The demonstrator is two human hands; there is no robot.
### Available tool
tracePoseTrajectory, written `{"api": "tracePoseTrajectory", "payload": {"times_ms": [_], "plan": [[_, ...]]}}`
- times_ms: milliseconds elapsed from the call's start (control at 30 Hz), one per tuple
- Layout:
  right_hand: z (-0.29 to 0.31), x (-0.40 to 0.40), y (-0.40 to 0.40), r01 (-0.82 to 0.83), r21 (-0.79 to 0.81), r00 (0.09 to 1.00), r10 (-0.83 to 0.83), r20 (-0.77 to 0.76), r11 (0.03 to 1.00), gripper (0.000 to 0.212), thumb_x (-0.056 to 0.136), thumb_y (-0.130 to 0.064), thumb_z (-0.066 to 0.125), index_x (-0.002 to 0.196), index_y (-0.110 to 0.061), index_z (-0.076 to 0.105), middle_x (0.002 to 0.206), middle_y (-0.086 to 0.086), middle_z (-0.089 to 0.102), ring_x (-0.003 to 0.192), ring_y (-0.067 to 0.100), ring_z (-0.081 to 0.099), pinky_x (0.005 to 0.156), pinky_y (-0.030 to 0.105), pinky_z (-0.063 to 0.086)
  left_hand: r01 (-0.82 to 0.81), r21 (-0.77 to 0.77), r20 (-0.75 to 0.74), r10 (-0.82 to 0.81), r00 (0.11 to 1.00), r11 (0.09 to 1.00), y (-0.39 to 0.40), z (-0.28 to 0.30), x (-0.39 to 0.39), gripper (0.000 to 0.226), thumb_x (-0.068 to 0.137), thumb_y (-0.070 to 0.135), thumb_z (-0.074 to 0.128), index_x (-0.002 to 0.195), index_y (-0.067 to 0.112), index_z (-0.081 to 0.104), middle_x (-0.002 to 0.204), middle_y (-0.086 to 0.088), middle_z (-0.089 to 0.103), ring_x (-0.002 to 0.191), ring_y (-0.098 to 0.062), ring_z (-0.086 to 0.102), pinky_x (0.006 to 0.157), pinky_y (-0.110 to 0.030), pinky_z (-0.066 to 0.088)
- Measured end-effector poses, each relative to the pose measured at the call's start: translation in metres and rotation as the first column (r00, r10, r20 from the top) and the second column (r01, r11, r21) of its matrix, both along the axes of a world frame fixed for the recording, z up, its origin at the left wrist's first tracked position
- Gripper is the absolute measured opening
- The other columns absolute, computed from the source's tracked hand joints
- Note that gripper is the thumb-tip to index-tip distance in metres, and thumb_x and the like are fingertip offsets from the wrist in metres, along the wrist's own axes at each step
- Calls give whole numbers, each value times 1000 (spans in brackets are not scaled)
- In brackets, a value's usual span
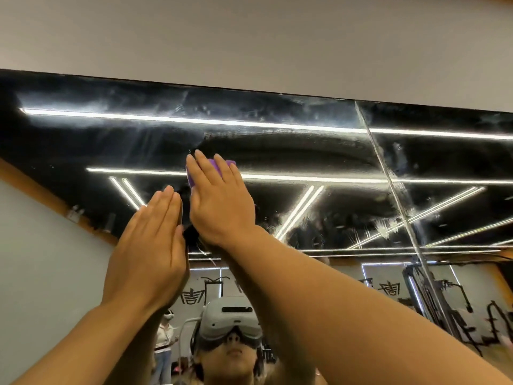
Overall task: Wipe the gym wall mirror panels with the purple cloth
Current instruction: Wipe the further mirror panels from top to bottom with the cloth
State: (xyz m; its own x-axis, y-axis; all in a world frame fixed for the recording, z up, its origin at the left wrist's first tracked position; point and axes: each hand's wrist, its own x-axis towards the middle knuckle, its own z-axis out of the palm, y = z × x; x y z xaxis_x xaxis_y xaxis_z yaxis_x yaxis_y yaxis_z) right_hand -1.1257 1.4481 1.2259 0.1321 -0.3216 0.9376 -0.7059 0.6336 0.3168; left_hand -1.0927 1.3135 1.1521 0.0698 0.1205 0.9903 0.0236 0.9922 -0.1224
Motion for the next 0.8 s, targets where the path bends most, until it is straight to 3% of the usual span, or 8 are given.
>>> {"api": "tracePoseTrajectory", "payload": {"times_ms": [167,300,400,567,733,800], "plan": [[6,-10,29,-36,31,999,36,-17,999,54,109,-28,29,161,-22,17,169,-1,12,156,18,4,123,29,-7,-29,-9,-1,29,1000,1000,-2,0,0,68,98,45,15,157,14,24,164,5,18,153,-5,11,117,-9,-8],[18,-31,83,-2,-130,999,8,45,991,65,98,-33,20,161,-20,18,169,0,14,156,20,7,123,29,-5,-37,-12,-3,37,999,999,-2,-1,1,67,99,46,15,158,16,21,164,8,16,153,-2,7,118,-10,-8],[22,-56,138,45,-258,990,-9,141,965,55,108,-25,28,162,-20,15,170,-1,9,156,17,4,124,30,-4,-40,-2,2,40,999,999,0,-2,1,68,98,51,15,158,20,18,165,10,13,153,-1,4,118,-10,-9],[8,-82,208,78,-428,977,15,212,900,68,97,-35,22,160,-12,20,168,6,17,155,21,12,127,36,4,-45,13,21,44,999,999,2,-3,1,71,97,56,16,159,21,18,166,7,14,154,-4,5,124,-26,3],[5,-90,213,111,-487,974,2,225,866,60,104,-28,28,160,-9,21,167,10,21,154,26,16,127,43,8,-41,33,5,41,999,999,6,-3,0,74,95,56,18,158,17,23,165,4,19,153,-8,10,123,-30,7],[9,-87,203,140,-495,974,-30,225,857,66,99,-33,21,160,-8,22,166,11,23,153,29,18,126,43,9,-41,34,5,41,999,999,7,-3,0,74,95,55,18,158,16,23,165,4,19,153,-8,10,123,-30,7]]}}
